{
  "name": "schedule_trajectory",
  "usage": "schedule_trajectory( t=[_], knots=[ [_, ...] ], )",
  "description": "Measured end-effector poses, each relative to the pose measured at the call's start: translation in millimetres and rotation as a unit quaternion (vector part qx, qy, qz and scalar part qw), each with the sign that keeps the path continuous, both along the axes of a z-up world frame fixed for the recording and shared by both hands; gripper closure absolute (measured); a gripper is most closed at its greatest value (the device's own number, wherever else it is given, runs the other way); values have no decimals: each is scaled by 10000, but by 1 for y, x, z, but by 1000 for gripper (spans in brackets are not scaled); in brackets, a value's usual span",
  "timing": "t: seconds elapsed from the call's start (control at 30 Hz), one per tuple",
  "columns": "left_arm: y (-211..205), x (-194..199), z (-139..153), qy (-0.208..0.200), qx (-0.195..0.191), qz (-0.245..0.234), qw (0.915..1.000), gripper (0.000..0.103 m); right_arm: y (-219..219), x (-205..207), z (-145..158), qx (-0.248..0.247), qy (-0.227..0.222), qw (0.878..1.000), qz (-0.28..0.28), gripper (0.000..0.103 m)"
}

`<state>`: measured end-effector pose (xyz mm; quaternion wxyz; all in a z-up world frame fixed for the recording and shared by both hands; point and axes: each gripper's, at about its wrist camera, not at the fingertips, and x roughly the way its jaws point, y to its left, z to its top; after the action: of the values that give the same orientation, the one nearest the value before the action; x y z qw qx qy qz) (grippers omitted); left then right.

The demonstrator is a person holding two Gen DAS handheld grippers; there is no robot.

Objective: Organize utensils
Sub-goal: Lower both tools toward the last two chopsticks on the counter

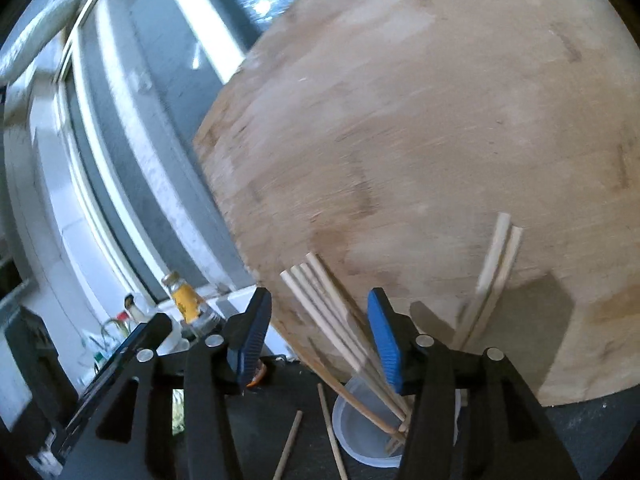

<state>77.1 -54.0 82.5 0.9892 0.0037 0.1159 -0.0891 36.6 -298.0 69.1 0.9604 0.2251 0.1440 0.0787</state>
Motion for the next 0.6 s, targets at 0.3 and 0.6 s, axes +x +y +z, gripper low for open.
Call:
schedule_trajectory(
  t=[0.3, 0.6],
  knots=[
    [36, 18, -11, 705, -88, 272, 9971, 17, 35, 2, -3, -605, 26, 9981, 80, 48],
    [53, 43, -26, 1168, -242, 649, 9907, 15, 50, 9, -10, -698, 184, 9969, 308, 48]
  ],
)
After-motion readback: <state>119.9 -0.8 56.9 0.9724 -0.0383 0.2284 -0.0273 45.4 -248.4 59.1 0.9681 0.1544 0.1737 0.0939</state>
